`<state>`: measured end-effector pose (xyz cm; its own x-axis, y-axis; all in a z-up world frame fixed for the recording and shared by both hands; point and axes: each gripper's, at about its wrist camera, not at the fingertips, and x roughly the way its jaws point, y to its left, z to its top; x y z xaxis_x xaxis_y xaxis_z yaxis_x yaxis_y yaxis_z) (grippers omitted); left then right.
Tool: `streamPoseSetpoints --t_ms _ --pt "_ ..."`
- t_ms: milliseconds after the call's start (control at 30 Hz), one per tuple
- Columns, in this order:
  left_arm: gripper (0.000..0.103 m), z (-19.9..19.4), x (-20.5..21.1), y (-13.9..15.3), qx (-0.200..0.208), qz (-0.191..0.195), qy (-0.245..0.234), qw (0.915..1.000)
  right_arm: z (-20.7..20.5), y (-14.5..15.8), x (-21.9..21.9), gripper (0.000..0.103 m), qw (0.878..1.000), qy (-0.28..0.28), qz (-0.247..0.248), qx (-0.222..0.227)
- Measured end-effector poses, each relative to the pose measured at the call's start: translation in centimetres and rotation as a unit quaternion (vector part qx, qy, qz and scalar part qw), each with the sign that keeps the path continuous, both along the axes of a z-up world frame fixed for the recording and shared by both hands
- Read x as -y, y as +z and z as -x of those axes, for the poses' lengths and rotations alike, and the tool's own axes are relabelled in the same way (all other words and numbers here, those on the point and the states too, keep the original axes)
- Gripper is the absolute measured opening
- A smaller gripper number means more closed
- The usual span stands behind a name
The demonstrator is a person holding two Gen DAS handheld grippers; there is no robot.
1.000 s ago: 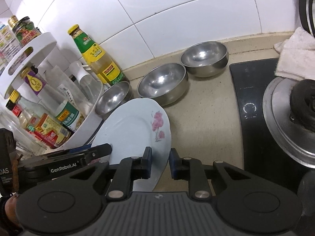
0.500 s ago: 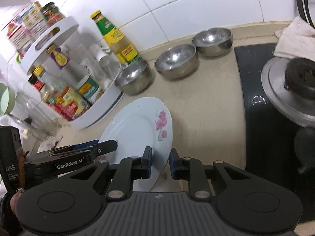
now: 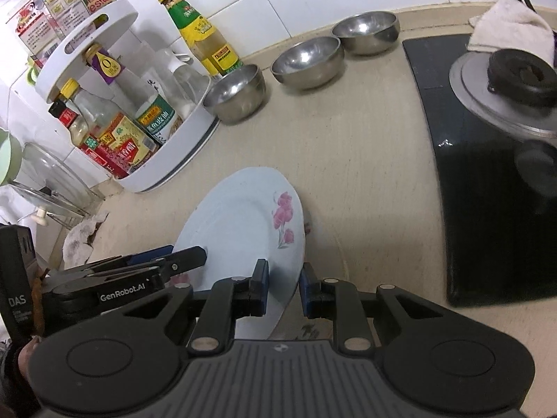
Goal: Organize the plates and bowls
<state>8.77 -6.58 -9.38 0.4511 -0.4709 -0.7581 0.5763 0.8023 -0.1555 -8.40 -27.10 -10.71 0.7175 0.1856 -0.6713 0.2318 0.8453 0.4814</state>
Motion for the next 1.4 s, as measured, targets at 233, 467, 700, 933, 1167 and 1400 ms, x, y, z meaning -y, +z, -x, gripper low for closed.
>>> streamPoseSetpoints --t_ms 233,467,700,933,1167,1400 --pt "0.051 0.0 -1.2 0.0 -0.009 0.014 -0.025 0.9996 0.6 -0.4 -0.9 0.023 0.999 -0.025 0.017 -0.015" --pt "0.054 -0.4 -2.6 2.3 0.022 0.055 -0.027 0.9979 1.9 1.0 -1.7 0.026 0.996 -0.052 0.076 -0.003" --pt "0.058 -3.0 -1.4 3.3 0.035 0.068 -0.020 0.9969 -0.3 2.9 -0.4 0.027 0.991 -0.072 0.115 0.023" --pt "0.063 -7.3 1.7 3.8 0.031 0.068 0.023 0.9969 -8.0 5.0 3.5 0.033 0.992 -0.044 0.110 0.047" --pt "0.067 -13.1 3.4 3.8 -0.004 0.084 0.102 0.9913 -16.5 7.0 3.9 0.033 0.990 0.048 0.114 0.064" --pt "0.057 -18.0 4.2 2.1 -0.044 0.101 0.190 0.9755 -28.6 8.4 3.5 0.033 0.980 0.118 0.149 0.063"
